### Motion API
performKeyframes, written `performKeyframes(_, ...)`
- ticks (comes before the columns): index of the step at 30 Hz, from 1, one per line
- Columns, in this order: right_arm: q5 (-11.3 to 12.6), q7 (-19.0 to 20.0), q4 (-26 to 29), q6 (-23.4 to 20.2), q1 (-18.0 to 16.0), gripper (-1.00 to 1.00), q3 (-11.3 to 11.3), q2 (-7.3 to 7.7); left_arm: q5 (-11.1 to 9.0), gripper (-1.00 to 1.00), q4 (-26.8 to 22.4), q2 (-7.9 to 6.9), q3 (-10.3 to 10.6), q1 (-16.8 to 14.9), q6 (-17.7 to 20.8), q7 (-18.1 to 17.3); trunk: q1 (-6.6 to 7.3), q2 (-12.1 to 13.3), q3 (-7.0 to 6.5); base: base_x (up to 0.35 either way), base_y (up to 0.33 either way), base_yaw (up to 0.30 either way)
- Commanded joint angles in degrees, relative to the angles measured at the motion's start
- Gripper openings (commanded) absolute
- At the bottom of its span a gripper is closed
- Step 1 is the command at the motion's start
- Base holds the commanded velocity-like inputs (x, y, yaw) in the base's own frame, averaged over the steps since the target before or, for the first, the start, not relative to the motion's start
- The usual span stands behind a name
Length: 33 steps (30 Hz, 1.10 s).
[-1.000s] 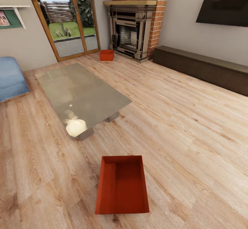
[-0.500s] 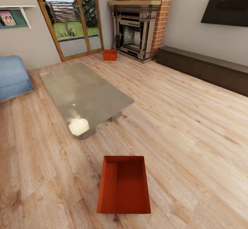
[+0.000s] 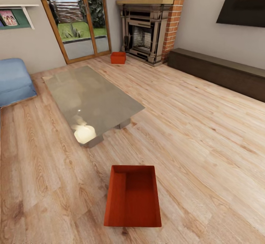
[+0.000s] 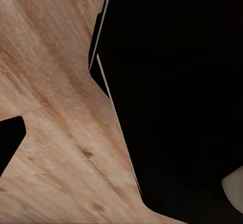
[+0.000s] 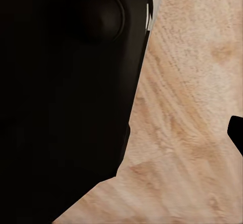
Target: Move the two storage containers from the living room to the garage. In the garage, place one container on the floor and stack the other container on top of it (either order is fine).
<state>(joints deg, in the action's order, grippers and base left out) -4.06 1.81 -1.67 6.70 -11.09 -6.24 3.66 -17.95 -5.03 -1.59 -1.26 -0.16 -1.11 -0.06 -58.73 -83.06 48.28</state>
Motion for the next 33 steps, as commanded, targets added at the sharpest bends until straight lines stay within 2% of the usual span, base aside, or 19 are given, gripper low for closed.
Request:
performKeyframes(1, -0.41, 0.04, -0.18, 0.33, -0.07, 1.0, -0.18, 0.02, -0.18, 1.0, -0.03, 0.01, -0.11, -0.02, -0.13, -0.02, 0.0, -0.02, 0.12, 0.0, 0.0, 0.0)
performKeyframes(13, -0.42, 0.03, -0.18, 0.55, -0.07, 1.0, -0.25, 0.03, 0.25, 1.0, -0.12, -0.42, 0.33, -0.02, -0.2, -0.03, 0.0, -0.02, 1.22, 0.0, 0.0, 0.0)
performKeyframes(33, -0.52, 0.18, -0.18, 0.51, -0.07, 1.0, -0.26, 0.03, 0.28, 1.0, -0.16, -0.2, 0.28, -0.02, -0.2, -0.03, 0.0, -0.02, 3.07, 0.0, 0.0, 0.0)
